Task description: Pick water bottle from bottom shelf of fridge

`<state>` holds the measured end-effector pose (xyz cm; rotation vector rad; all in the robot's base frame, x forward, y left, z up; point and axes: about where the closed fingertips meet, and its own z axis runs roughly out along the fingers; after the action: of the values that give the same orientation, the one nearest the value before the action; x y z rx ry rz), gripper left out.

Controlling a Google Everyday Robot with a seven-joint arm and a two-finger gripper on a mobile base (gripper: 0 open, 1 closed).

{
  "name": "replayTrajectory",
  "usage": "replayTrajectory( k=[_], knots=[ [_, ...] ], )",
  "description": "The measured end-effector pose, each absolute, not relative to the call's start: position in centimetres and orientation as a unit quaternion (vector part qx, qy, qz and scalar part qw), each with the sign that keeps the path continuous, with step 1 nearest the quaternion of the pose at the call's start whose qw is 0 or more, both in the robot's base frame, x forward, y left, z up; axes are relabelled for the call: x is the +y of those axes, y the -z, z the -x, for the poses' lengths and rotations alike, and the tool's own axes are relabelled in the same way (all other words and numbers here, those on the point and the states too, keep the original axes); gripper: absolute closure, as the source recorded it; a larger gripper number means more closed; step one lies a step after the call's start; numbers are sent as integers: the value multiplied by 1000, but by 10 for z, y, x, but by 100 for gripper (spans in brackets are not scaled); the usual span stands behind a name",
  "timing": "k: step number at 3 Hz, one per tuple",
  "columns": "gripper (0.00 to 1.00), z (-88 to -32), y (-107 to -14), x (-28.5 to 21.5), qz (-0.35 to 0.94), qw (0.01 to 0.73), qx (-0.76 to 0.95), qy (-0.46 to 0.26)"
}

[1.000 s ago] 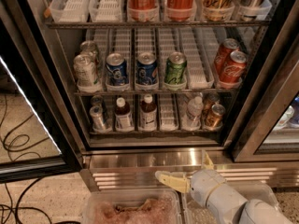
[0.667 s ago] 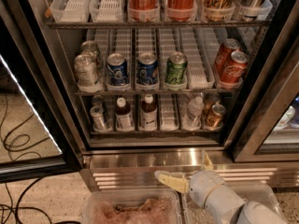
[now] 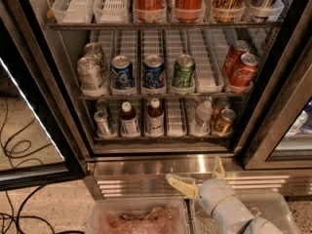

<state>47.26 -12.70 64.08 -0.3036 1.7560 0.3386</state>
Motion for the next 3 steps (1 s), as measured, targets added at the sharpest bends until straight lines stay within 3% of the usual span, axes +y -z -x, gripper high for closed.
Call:
replayTrajectory(
  k=[3],
  knots=[
    [0, -509, -629, -148, 137, 648, 738, -127]
  ],
)
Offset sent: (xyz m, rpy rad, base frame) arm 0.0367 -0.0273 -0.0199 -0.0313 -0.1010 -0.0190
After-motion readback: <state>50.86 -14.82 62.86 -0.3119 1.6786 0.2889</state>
